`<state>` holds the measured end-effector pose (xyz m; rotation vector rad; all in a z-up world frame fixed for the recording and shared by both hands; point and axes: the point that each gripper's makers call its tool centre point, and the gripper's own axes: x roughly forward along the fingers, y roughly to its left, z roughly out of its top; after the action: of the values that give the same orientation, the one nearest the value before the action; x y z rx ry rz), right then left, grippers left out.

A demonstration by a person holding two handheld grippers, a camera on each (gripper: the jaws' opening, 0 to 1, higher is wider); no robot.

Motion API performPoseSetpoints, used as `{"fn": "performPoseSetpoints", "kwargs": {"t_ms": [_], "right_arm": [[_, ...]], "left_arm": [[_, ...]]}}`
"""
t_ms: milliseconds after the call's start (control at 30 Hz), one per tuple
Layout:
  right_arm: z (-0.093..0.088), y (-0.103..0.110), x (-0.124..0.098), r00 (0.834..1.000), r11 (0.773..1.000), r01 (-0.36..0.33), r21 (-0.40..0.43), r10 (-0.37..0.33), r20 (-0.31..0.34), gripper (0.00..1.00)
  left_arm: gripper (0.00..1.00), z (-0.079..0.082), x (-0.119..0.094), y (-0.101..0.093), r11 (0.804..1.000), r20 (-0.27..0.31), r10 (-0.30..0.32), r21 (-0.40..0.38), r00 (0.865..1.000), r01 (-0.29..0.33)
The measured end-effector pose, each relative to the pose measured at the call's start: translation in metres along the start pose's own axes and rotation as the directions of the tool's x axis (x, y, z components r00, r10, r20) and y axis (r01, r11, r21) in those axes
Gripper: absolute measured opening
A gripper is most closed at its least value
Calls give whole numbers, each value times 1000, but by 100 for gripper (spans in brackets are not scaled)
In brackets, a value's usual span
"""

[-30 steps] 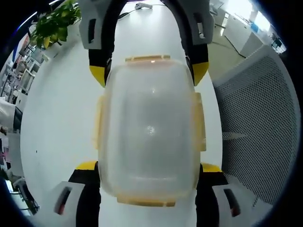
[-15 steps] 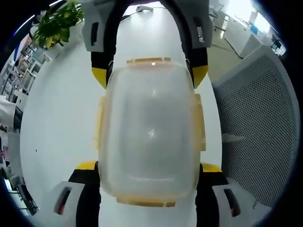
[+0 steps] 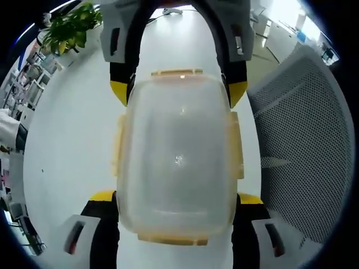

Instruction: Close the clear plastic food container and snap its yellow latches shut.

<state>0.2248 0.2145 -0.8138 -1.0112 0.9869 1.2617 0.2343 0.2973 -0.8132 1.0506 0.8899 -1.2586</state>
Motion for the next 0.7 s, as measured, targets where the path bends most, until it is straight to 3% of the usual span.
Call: {"fn": "performPoseSetpoints", "kwargs": {"t_ms": [467,700], "right_arm": [[29,2,8,1000,1000,0,2,0,7,79],[52,1,14,999,1000,-2,3,2,32,79]], "left_arm": [[81,-28,-8,-1,1000,-2,2,-8,1000,-2],[81,-51,-14,1,1000,-20,2,-6,1000,-2]]}}
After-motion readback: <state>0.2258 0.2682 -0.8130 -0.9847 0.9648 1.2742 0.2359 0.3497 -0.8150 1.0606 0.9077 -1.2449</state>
